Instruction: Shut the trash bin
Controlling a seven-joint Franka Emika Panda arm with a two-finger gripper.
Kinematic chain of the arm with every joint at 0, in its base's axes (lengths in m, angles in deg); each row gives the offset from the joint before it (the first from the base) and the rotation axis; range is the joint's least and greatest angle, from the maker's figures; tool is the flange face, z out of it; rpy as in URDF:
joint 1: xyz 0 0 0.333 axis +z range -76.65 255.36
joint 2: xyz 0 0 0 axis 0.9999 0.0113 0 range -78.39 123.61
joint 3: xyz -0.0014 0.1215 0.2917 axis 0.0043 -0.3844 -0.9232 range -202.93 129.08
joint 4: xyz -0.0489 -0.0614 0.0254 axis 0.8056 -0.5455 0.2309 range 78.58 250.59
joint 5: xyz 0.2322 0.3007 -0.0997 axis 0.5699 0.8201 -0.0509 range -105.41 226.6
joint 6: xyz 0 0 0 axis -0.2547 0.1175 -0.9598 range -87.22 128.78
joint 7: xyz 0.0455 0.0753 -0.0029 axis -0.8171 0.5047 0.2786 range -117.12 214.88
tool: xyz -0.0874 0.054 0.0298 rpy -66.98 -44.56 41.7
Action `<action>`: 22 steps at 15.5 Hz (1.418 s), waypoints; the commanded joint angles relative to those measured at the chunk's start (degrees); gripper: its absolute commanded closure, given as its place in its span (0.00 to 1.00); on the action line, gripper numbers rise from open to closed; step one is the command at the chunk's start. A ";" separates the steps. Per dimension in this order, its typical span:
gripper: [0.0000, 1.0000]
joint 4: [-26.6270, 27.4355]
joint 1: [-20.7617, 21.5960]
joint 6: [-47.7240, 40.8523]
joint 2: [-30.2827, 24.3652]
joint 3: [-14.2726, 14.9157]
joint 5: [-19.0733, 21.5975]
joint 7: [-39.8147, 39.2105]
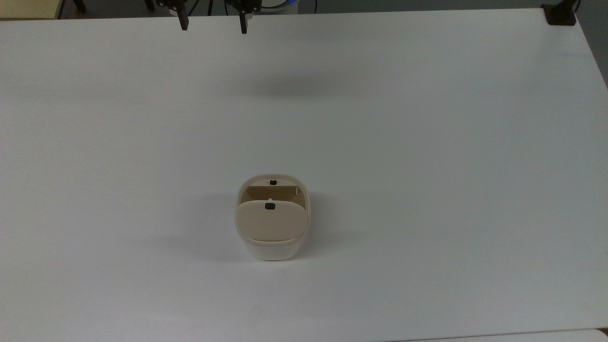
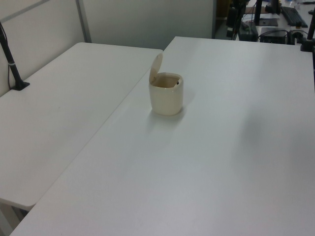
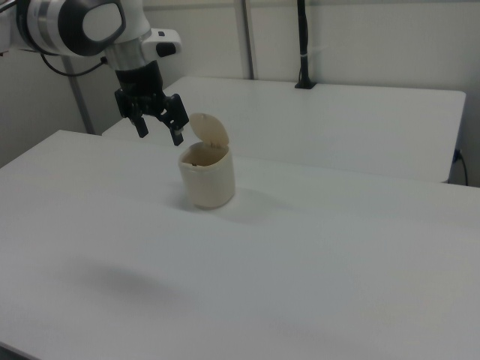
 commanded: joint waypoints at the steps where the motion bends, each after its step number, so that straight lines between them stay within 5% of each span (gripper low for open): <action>1: 0.00 -2.11 0.88 -1.24 0.63 1.14 0.96 -0.13; 7: 0.02 -2.29 2.46 3.24 1.33 0.26 0.26 5.81; 18: 0.04 -17.76 5.71 23.43 18.38 0.70 0.08 54.23; 20: 0.27 -18.72 6.85 28.10 20.48 0.97 -0.10 60.49; 22: 0.79 -19.34 7.21 31.96 21.98 0.88 0.25 64.44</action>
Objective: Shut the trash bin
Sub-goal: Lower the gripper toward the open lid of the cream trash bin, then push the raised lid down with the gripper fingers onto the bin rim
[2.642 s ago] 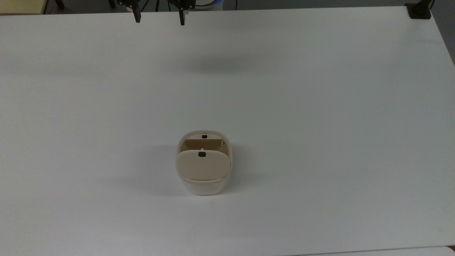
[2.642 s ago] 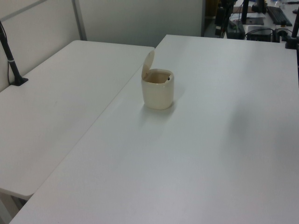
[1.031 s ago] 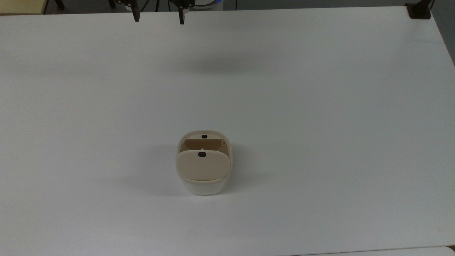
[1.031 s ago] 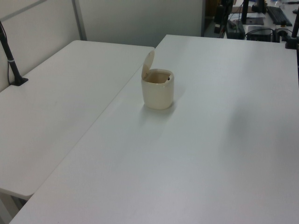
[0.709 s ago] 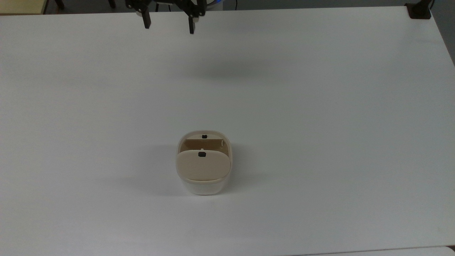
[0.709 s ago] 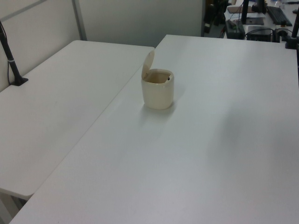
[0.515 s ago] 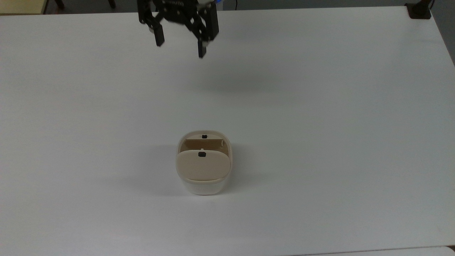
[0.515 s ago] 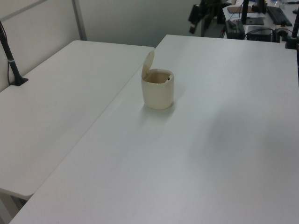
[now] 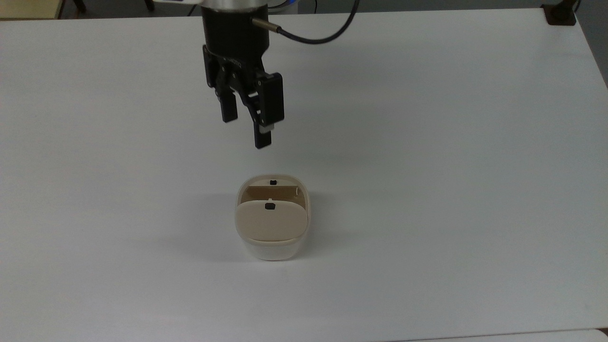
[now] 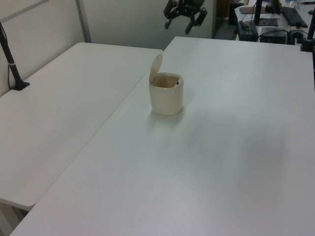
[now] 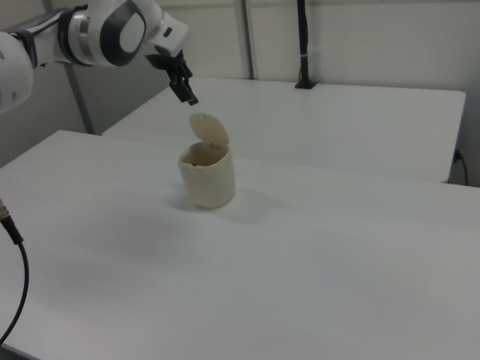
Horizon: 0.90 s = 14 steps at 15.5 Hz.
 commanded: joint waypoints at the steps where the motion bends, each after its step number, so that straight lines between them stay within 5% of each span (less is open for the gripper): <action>1: 0.97 -2.69 1.70 7.27 3.49 0.86 0.21 11.44; 7: 1.00 -3.83 2.58 15.29 9.11 1.03 -0.14 20.17; 14: 1.00 -3.39 2.93 19.60 12.36 1.12 -0.40 20.27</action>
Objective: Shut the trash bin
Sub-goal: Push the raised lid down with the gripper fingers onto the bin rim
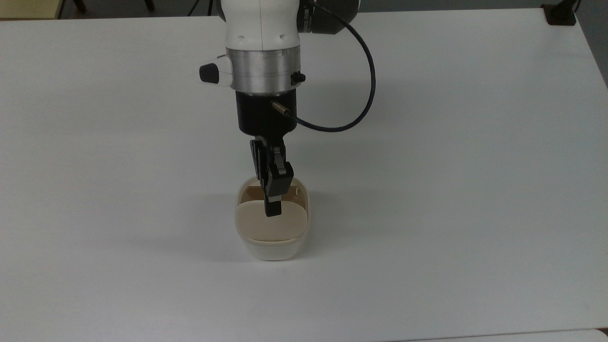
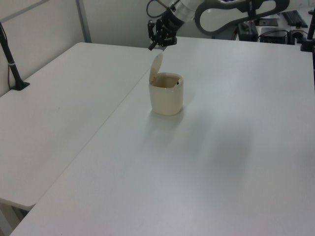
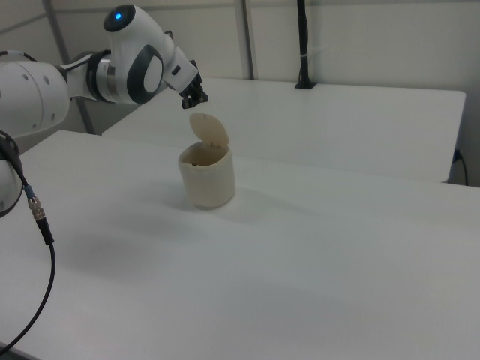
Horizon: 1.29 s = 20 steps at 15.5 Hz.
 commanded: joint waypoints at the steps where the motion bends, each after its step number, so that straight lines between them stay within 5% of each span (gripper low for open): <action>1: 1.00 -0.94 1.05 0.71 1.31 1.12 -1.19 0.91; 20: 1.00 11.18 0.61 -0.43 -5.44 -0.54 -3.57 -8.74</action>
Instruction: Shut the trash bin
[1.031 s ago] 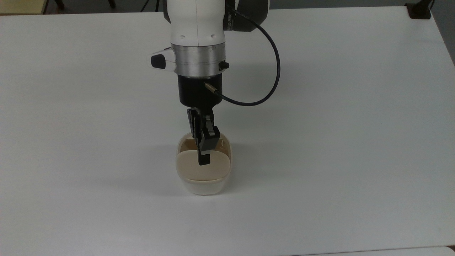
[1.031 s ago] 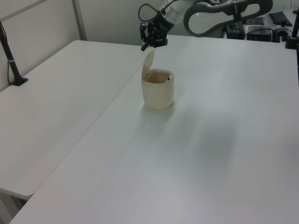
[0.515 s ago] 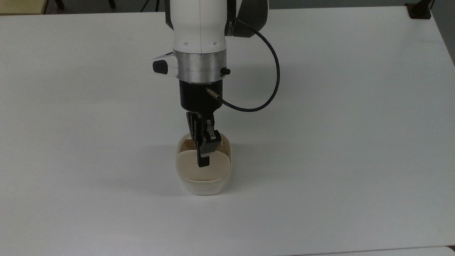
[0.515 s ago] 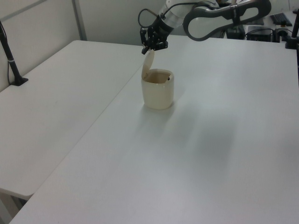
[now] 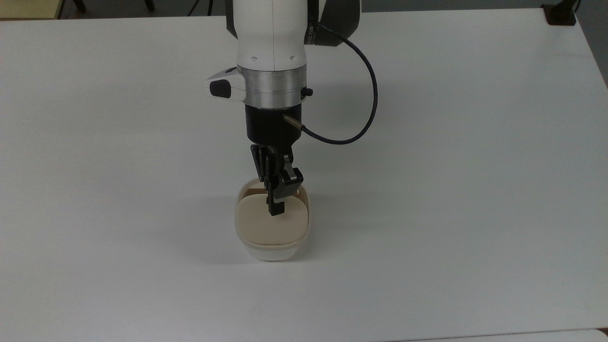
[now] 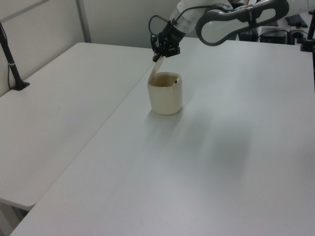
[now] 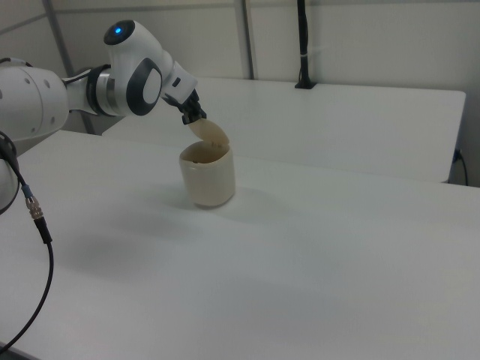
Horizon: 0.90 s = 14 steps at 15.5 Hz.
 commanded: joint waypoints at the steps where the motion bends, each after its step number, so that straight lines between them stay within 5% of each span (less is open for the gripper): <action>1: 1.00 7.38 -0.22 -0.45 -5.21 -0.95 -0.54 -4.12; 14: 1.00 14.68 -0.75 -1.94 -5.75 -1.30 -0.54 -10.90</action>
